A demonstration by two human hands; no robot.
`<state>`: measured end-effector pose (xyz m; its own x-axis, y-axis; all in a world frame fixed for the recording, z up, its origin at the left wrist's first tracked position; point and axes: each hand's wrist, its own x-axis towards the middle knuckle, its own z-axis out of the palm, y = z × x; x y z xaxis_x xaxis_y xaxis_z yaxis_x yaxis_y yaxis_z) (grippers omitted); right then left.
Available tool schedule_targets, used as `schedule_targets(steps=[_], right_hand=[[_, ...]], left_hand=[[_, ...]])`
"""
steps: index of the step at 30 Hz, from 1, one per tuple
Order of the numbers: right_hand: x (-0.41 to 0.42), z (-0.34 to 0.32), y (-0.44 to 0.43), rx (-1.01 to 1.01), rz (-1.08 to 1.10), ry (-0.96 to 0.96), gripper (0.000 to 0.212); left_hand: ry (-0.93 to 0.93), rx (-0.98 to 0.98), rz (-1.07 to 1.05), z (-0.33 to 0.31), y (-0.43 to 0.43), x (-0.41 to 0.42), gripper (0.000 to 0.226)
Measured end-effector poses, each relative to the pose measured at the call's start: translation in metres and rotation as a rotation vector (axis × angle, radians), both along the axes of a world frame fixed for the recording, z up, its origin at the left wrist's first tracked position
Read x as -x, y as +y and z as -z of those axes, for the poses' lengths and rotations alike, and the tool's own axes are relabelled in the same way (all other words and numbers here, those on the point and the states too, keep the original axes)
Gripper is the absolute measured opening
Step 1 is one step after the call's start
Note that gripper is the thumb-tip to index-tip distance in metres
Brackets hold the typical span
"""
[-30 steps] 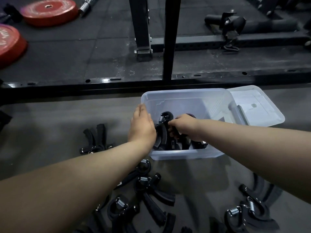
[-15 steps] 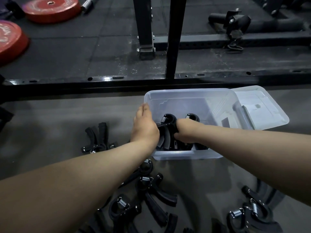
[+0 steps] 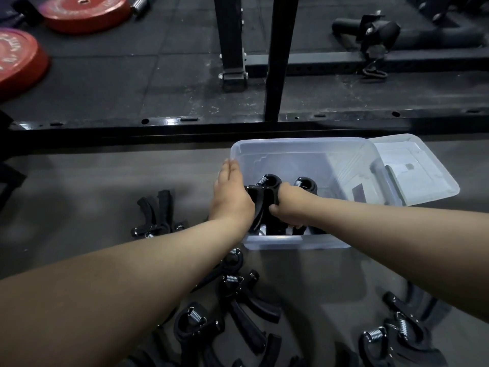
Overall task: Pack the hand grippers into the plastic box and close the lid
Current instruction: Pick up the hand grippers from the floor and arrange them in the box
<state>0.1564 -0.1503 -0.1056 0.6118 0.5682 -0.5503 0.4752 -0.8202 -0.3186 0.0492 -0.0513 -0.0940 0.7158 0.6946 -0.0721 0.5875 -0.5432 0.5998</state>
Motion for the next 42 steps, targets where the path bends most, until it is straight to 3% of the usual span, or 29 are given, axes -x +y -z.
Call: schedule_targets(steps=[7, 14, 15, 18, 22, 26, 32, 42], right_hand=[[0.000, 0.004, -0.004, 0.057, 0.020, 0.147, 0.039], [-0.002, -0.006, -0.007, -0.005, 0.106, 0.293, 0.020], [-0.005, -0.007, -0.007, 0.002, 0.142, 0.303, 0.030], [-0.011, -0.008, -0.006, 0.016, 0.166, 0.284, 0.045], [-0.002, -0.007, -0.006, 0.082, 0.050, 0.258, 0.041], [0.004, -0.008, 0.001, 0.098, -0.015, 0.224, 0.024], [0.011, -0.006, -0.003, 0.126, -0.031, 0.131, 0.025], [0.023, -0.017, -0.001, 0.154, -0.090, 0.067, 0.045]], left_hand=[[0.011, -0.002, -0.001, 0.000, 0.000, 0.000, 0.072], [0.006, -0.006, -0.003, -0.002, -0.002, 0.000, 0.072], [0.005, -0.007, -0.003, -0.002, -0.002, 0.000, 0.072], [0.004, -0.011, -0.003, -0.002, -0.001, 0.000, 0.072], [0.009, -0.014, -0.003, -0.001, -0.001, 0.000, 0.073], [0.011, -0.009, -0.001, 0.001, -0.001, 0.000, 0.072], [0.004, -0.019, 0.001, 0.002, 0.000, 0.000, 0.073], [0.004, -0.022, 0.002, 0.002, 0.000, 0.000, 0.073]])
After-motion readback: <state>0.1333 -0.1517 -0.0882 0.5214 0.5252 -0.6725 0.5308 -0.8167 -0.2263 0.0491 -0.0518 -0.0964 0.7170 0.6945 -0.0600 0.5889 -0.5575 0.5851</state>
